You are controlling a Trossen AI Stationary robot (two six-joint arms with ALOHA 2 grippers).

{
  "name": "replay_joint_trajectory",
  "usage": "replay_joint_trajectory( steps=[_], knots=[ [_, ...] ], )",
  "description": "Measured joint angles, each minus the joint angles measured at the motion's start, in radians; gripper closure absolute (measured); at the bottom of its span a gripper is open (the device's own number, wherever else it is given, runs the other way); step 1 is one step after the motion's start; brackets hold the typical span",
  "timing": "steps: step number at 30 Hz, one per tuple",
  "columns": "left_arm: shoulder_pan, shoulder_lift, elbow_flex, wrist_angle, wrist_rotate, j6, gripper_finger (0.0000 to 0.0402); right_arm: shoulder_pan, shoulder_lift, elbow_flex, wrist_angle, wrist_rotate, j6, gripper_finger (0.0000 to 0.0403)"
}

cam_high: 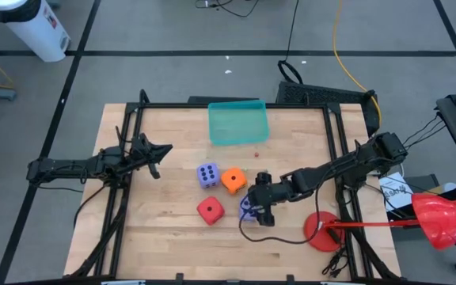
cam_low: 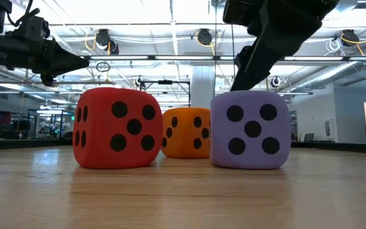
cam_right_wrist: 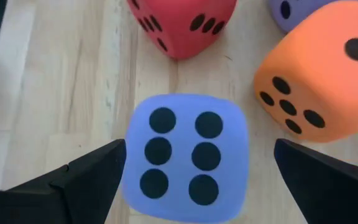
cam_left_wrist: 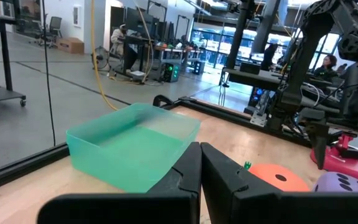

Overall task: Pick & Place Dice
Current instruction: Put the right big violet dice into the green bin

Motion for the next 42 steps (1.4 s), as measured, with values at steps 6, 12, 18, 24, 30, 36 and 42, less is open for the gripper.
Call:
replay_joint_trajectory(
  steps=[6, 12, 18, 24, 30, 36, 42],
  knots=[
    [0.0, 0.0, 0.0, -0.001, 0.0, 0.001, 0.0392, 0.015, 0.0, 0.0, -0.012, -0.028, 0.085, 0.0003],
    [0.0, 0.0, 0.0, -0.001, 0.0, 0.001, 0.0392, 0.022, 0.0, 0.0, -0.036, -0.028, 0.136, 0.0003],
    [0.0, 0.0, 0.0, -0.001, 0.0, 0.001, 0.0392, 0.04, 0.02, 0.0, -0.026, -0.014, 0.142, 0.0003],
    [0.0, 0.0, 0.0, -0.001, 0.0, 0.0, 0.0392, 0.05, 0.051, 0.004, -0.017, -0.001, 0.141, 0.0003],
    [0.0, 0.0, 0.0, -0.001, 0.0, 0.0, 0.0392, 0.053, 0.075, 0.004, -0.024, 0.049, 0.103, 0.0003],
    [0.0, 0.0, 0.0, -0.001, 0.0, 0.0, 0.0392, 0.075, 0.133, 0.003, -0.016, 0.079, 0.076, 0.0003],
    [0.0, 0.0, 0.0, -0.007, 0.0, -0.001, 0.0392, 0.106, 0.172, 0.002, -0.009, 0.122, 0.036, 0.0003]
  ],
)
